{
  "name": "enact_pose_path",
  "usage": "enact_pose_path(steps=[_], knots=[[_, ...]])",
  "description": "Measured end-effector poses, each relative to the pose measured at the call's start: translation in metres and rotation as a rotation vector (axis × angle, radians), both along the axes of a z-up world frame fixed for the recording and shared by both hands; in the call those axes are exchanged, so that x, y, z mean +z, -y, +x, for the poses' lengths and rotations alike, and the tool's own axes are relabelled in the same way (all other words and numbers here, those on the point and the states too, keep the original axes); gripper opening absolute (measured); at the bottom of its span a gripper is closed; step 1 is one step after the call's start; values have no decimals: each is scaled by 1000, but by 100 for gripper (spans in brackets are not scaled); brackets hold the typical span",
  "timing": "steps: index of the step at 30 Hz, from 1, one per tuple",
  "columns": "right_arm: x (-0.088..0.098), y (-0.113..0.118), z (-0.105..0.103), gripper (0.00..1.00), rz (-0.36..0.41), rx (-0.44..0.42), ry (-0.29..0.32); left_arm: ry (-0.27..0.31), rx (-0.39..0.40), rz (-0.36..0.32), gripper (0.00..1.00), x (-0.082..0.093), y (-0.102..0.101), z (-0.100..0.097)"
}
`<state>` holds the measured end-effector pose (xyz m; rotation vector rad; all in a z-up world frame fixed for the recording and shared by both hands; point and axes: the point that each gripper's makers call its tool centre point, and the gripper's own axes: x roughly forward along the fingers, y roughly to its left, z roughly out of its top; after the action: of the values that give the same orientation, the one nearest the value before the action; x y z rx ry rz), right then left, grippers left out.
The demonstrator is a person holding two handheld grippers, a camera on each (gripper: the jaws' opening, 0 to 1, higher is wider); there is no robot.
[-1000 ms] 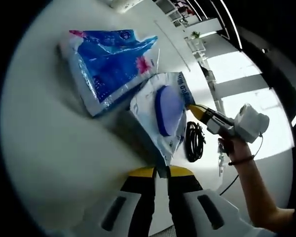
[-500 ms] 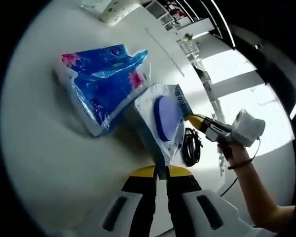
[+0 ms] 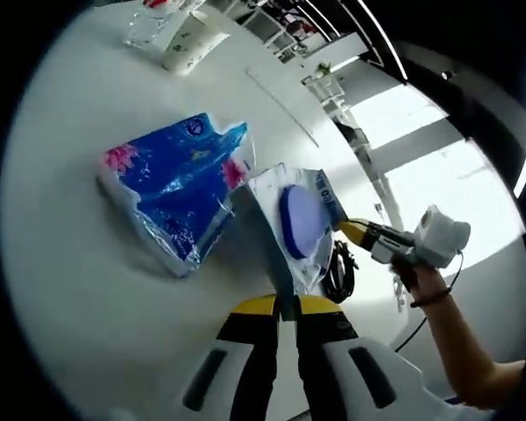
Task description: Arrange the tabletop items into an orderly group along one side of the table until the central work area is clear of visible clutter.
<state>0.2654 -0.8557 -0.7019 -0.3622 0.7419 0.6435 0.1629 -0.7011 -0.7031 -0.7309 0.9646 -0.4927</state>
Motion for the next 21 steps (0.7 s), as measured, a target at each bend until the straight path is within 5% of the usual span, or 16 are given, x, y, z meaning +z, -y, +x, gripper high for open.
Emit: enact_pose_path(steps=[21], knots=[[19,-17,-6,0,46,47,-7,102,94,39,5,25,-48,50]])
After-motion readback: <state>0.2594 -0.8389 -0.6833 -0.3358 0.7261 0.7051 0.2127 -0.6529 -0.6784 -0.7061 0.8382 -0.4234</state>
